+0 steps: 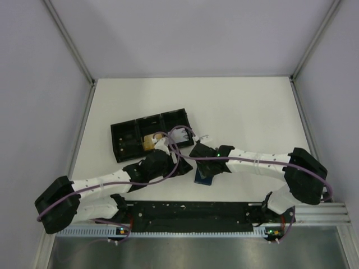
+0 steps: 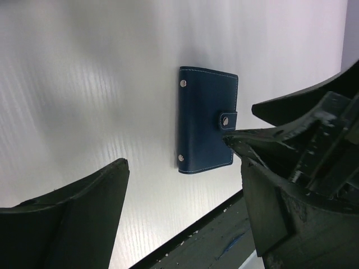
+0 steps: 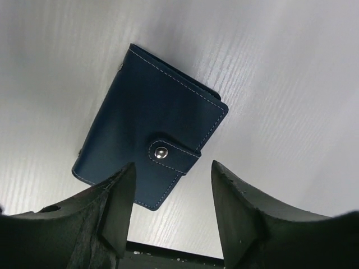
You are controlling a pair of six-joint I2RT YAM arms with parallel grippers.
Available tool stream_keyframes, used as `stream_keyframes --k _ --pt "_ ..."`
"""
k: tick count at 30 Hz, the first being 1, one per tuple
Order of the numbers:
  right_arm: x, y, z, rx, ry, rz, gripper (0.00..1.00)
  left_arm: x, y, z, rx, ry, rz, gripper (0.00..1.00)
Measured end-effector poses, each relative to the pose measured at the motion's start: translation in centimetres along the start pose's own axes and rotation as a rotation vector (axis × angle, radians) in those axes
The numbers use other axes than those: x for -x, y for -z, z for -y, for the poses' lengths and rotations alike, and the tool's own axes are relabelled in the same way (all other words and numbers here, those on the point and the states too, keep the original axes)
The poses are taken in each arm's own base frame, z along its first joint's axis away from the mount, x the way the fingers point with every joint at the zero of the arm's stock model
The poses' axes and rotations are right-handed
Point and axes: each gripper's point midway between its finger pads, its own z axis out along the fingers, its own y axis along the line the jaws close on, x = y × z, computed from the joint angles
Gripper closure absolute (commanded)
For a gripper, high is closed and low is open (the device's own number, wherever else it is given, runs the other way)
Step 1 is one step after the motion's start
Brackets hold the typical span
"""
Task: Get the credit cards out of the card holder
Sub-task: Open the card holder at the center of the board.
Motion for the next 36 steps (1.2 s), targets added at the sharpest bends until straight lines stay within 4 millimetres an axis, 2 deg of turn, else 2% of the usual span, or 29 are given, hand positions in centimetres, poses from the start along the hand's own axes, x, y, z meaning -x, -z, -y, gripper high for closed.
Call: stream_keyframes --k 4,6,8,11,16,18,20,24,30,36 --pt "-0.6 -1.0 -0.1 -0.030 0.006 -0.044 0.49 0.6 0.7 -0.1 0.000 0.001 0.040 0.16" --pt "-0.8 -1.5 -0.2 -0.039 0.015 -0.057 0.56 0.8 0.9 -0.2 0.002 0.001 0.049 0.16" --pt "-0.6 -1.8 -0.7 -0.032 0.035 -0.068 0.66 0.7 1.0 -0.4 0.007 0.001 0.050 0.16" --pt "0.0 -2.1 -1.1 -0.015 0.068 -0.069 0.70 0.6 1.1 -0.7 0.011 0.001 0.051 0.16" --pt "0.7 -2.5 -0.7 0.028 0.117 -0.081 0.83 0.7 1.3 -0.9 0.013 0.001 0.059 0.16" --pt "1.1 -2.8 -0.5 0.044 0.124 -0.078 0.89 0.8 1.4 -0.9 0.012 0.001 0.065 0.16" --pt "1.5 -2.9 -0.4 0.055 0.129 -0.074 1.00 0.8 1.4 -0.9 0.013 0.001 0.067 0.16" --pt "2.0 -3.1 -0.1 0.064 0.144 -0.064 1.00 0.6 1.2 -1.1 0.020 0.000 0.056 0.16" --pt "2.3 -3.1 -0.4 0.102 0.171 -0.038 1.00 -0.9 0.0 -2.2 0.064 -0.011 -0.016 0.16" --pt "1.9 -1.6 -2.4 0.291 0.163 0.022 1.00 -1.4 -0.9 -2.1 0.068 -0.012 -0.046 0.16"
